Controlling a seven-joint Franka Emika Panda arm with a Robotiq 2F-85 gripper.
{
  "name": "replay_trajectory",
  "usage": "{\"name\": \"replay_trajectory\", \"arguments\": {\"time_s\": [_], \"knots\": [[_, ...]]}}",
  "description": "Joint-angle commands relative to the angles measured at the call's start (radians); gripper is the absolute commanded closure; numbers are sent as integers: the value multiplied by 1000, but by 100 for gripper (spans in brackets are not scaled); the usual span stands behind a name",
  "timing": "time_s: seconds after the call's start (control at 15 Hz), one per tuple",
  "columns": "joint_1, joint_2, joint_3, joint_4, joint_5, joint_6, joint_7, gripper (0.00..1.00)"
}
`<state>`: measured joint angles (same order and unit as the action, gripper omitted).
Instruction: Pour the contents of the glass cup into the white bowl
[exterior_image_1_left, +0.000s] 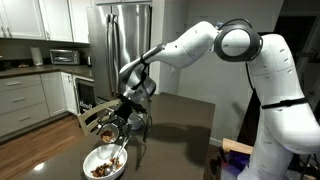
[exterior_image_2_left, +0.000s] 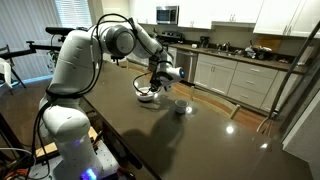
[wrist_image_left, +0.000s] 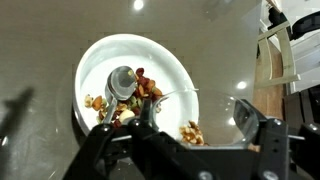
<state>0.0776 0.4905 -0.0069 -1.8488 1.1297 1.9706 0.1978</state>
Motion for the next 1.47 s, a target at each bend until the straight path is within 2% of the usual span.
{"name": "replay_trajectory", "arguments": {"time_s": [0.0,0.2,0.27,0.8,1.4], "knots": [[-11,3,12,1,-6,2,3,16],[-11,10,12,1,-6,2,3,16],[-11,7,11,-1,-5,8,-3,41],[39,-24,28,-54,-36,297,-99,41],[44,-76,56,-93,-49,337,-84,41]]}}
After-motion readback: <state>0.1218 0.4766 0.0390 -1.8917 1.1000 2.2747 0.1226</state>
